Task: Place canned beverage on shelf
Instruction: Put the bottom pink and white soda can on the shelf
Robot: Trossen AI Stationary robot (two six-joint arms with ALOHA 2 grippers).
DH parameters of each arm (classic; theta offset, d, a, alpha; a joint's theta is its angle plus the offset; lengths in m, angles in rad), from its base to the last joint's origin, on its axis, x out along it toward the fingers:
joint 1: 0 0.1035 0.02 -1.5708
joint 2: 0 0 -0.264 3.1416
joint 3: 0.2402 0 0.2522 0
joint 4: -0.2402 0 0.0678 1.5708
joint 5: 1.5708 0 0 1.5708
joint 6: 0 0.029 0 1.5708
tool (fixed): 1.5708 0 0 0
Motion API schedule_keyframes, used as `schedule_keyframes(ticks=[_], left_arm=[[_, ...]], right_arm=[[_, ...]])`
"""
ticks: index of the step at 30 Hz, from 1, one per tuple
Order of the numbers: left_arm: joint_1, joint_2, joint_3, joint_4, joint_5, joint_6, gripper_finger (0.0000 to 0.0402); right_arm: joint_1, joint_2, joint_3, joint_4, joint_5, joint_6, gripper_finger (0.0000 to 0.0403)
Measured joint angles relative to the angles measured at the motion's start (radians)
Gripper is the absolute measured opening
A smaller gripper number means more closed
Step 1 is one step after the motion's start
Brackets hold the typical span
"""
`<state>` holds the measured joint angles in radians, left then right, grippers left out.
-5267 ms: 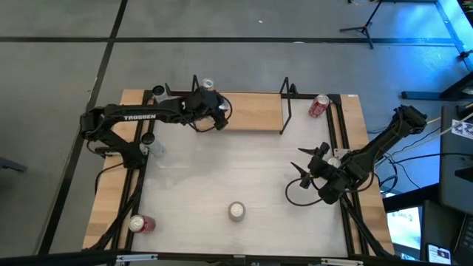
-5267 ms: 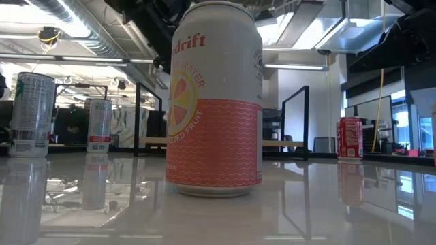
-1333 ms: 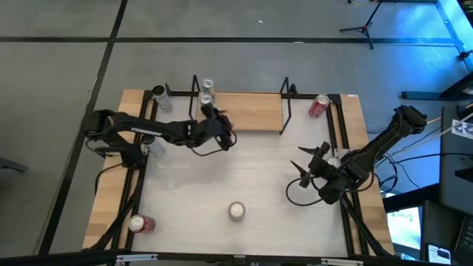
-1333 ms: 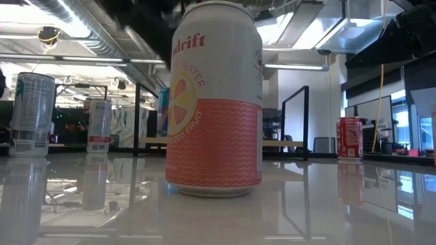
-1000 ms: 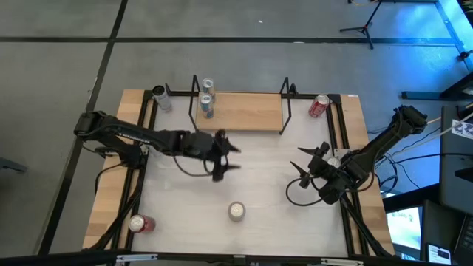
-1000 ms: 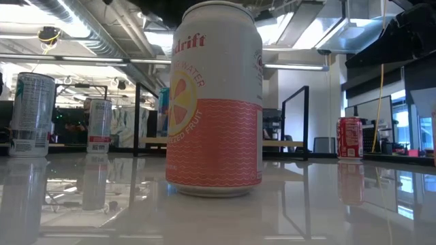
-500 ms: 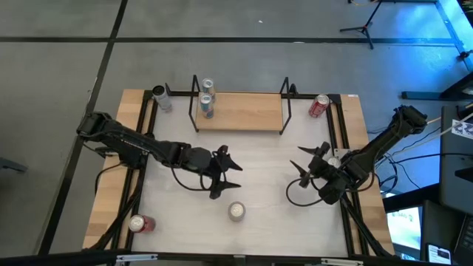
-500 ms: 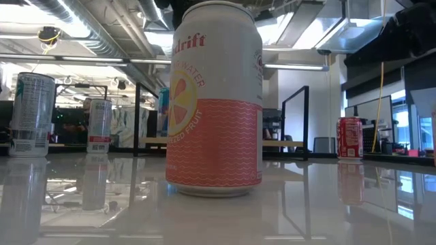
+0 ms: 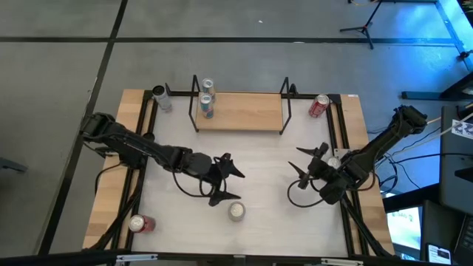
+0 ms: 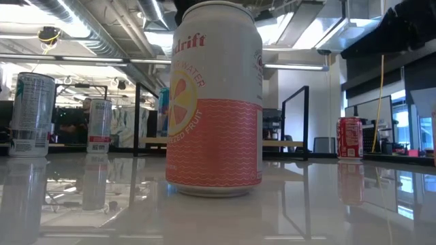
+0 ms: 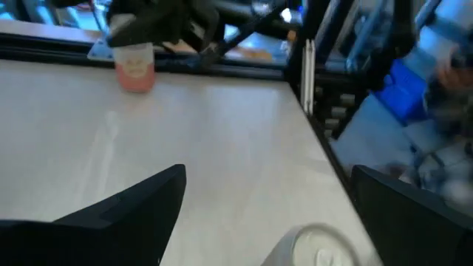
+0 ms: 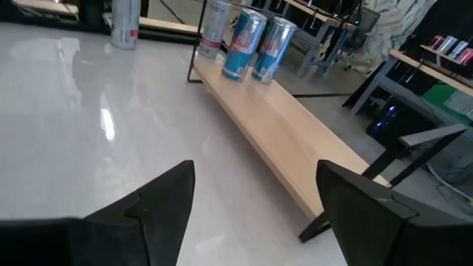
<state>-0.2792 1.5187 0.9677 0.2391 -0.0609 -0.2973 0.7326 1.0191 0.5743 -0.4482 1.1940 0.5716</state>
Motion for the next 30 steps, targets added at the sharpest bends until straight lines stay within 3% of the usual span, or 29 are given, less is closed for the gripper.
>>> schedule_keyframes(ticks=[2, 6, 13, 20, 25, 30], left_arm=[[-0.022, 0.000, 0.000, 0.075, -0.051, -0.116, 0.0374], [-0.100, 0.002, 0.001, 0.087, -0.129, -0.106, 0.0372], [-0.244, 0.002, 0.001, 0.029, -0.337, -0.098, 0.0371], [-0.313, 0.078, 0.001, 0.051, -0.404, -0.076, 0.0370], [-0.317, 0.158, 0.001, 0.059, -0.403, -0.060, 0.0370], [-0.316, 0.198, 0.001, 0.065, -0.478, -0.029, 0.0370]], right_arm=[[0.000, 0.000, 0.000, 0.017, 0.000, -0.005, 0.0280], [0.000, 0.000, 0.000, 0.087, -0.013, -0.004, 0.0280], [0.001, 0.010, 0.002, 0.415, -0.184, -0.164, 0.0280], [0.001, 0.128, 0.002, 0.553, -0.308, -0.215, 0.0280], [0.001, 0.191, 0.001, 0.599, -0.312, -0.250, 0.0280], [0.000, 0.195, 0.001, 0.616, -0.313, -0.297, 0.0280]])
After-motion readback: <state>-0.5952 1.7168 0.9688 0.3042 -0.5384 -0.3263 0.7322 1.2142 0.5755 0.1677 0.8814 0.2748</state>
